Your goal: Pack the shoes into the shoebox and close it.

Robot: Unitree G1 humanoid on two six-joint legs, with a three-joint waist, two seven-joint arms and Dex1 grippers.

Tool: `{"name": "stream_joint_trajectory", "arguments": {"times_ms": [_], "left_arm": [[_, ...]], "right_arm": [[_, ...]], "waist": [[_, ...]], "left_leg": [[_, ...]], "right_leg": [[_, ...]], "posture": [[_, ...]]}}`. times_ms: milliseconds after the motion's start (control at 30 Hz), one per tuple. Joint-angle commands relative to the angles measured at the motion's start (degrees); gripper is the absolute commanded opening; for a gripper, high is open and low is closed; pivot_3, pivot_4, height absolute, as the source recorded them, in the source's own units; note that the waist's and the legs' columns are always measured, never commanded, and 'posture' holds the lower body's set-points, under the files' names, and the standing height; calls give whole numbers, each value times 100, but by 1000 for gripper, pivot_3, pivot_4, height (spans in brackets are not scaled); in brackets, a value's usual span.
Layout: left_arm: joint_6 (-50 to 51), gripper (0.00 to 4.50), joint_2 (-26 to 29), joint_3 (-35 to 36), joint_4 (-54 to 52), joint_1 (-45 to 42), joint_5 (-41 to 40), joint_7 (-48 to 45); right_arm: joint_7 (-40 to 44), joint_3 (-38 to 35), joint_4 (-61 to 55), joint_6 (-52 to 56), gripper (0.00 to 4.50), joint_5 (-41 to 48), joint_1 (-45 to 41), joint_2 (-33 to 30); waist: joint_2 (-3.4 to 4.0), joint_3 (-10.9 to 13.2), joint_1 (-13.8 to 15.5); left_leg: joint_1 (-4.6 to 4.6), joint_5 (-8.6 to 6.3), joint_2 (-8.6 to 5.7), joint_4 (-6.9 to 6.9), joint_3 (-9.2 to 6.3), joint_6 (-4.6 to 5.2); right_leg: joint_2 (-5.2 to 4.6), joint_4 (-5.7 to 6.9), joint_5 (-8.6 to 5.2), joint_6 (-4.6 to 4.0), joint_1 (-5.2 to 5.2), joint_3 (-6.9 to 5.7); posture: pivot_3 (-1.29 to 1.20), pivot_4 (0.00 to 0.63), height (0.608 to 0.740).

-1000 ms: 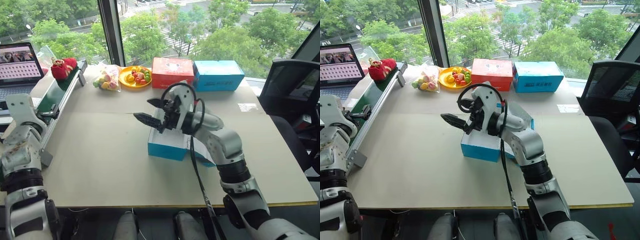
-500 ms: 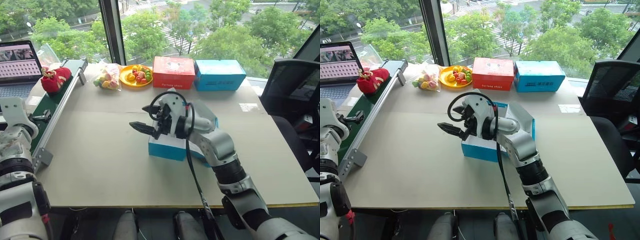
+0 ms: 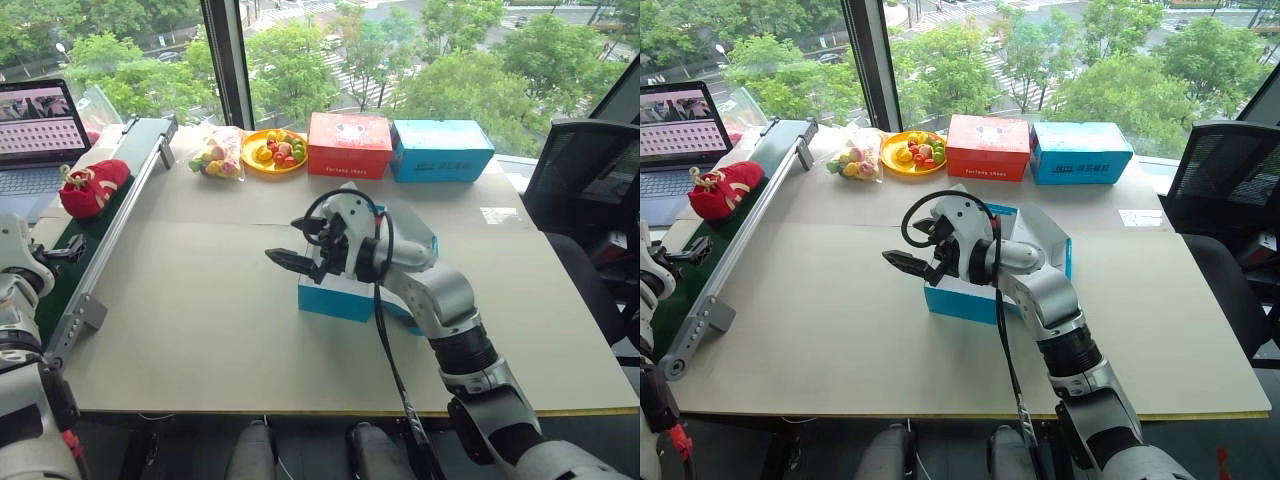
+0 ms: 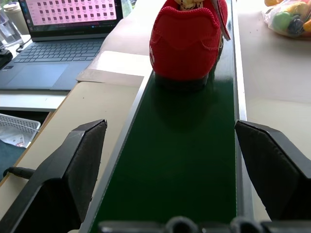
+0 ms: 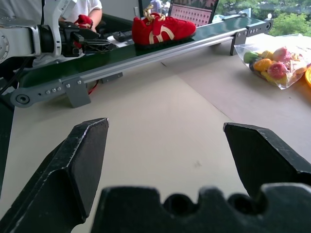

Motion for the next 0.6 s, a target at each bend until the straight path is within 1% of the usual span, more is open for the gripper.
{"name": "stream_joint_trajectory", "arguments": {"times_ms": [33, 433, 600], "left_arm": [[-121, 4500, 181, 145, -36, 67, -137, -118], [5, 4500, 299, 289, -5, 267, -218, -239], [103, 4500, 265, 280, 35, 281, -217, -263]], "right_arm": [[-38, -138, -202, 80, 4478, 82, -58, 13], [-14, -92, -169, 45, 4478, 3, -57, 0], [-17, -100, -186, 63, 4478, -18, -51, -8]], "waist": [[-3, -2, 1], [-13, -8, -1], [-13, -8, -1]], "left_leg": [[0, 0, 1, 0, 0, 0], [0, 0, 3, 1, -1, 0], [0, 0, 3, 1, -1, 0]], "right_leg": [[0, 0, 0, -1, 0, -2], [0, 2, 1, -3, 0, -7], [0, 3, 1, -3, -1, -7]], "posture": [[0, 150, 740], [0, 150, 740], [0, 150, 740]]}}
